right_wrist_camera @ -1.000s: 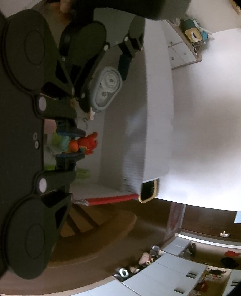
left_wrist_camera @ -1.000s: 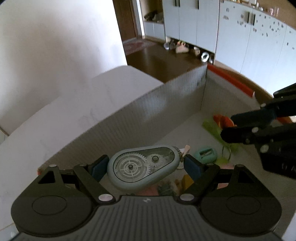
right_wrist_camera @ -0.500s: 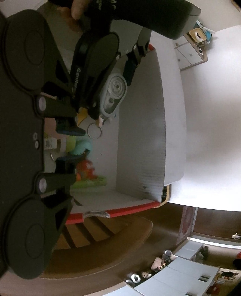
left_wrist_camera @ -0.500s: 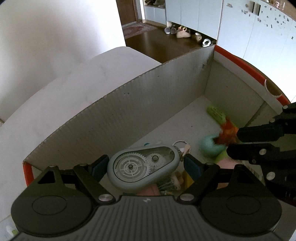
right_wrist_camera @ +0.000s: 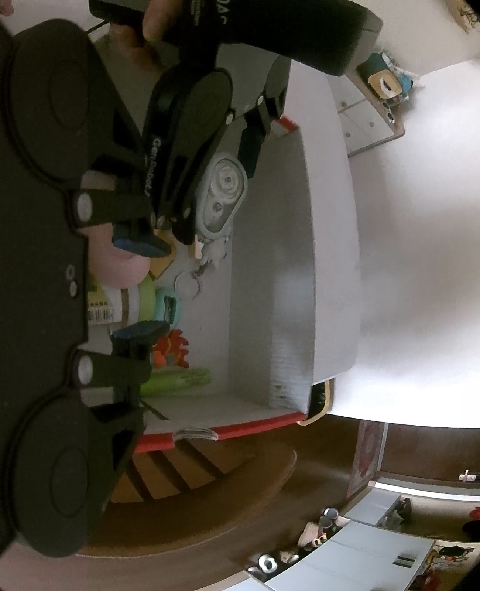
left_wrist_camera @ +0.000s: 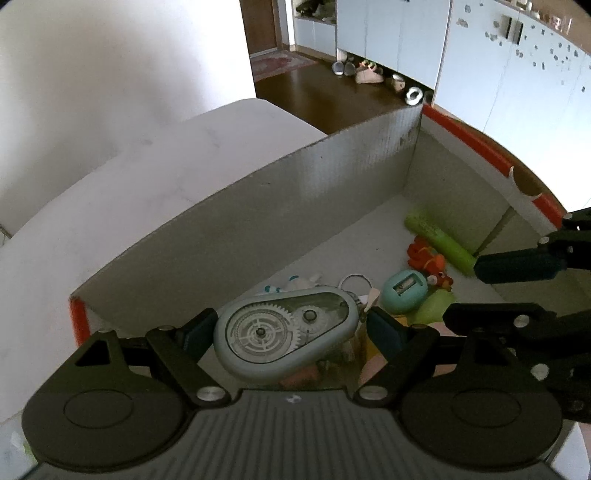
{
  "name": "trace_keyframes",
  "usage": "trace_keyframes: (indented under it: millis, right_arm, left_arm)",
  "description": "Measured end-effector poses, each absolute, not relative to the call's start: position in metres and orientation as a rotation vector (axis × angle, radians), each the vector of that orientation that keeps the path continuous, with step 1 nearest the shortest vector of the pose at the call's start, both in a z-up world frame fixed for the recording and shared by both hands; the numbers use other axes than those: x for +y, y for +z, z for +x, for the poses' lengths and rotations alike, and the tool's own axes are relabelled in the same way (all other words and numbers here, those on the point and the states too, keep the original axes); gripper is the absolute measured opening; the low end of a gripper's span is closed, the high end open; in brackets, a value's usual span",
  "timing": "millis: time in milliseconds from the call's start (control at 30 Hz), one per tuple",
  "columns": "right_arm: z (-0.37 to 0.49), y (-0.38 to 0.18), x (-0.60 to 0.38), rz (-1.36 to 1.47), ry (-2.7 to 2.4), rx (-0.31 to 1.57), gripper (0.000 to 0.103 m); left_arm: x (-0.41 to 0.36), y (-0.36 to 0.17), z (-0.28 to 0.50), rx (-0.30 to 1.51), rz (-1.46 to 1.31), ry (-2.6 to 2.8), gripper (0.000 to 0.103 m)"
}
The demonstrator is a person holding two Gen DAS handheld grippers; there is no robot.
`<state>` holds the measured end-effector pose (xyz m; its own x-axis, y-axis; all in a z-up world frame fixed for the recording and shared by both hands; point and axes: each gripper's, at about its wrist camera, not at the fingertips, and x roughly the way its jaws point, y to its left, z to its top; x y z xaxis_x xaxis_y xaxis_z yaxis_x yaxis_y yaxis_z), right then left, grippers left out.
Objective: Organize rigid objects
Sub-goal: 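Lower both grippers into the box and open them to release tape and keychain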
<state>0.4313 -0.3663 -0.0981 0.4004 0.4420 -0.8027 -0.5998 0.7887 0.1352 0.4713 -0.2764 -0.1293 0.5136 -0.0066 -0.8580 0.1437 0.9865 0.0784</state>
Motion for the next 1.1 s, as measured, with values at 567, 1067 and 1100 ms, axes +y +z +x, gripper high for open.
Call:
trace_keyframes:
  millis: [567,1067,1100]
  right_arm:
    - [0.384,-0.049,-0.378,-0.160,0.721,0.848,0.065]
    - [0.358,-0.030,-0.387,-0.142,0.683,0.782,0.080]
    - [0.359,-0.033,-0.391,-0.123,0.684,0.795,0.080]
  left_arm:
    - [-0.265,-0.073,0.414,0.894,0.108,-0.099,0.088]
    - [-0.263,-0.055,0.383,0.835,0.073,-0.081,0.088]
    - [-0.264,-0.059,0.390,0.848,0.068,-0.078,0.088]
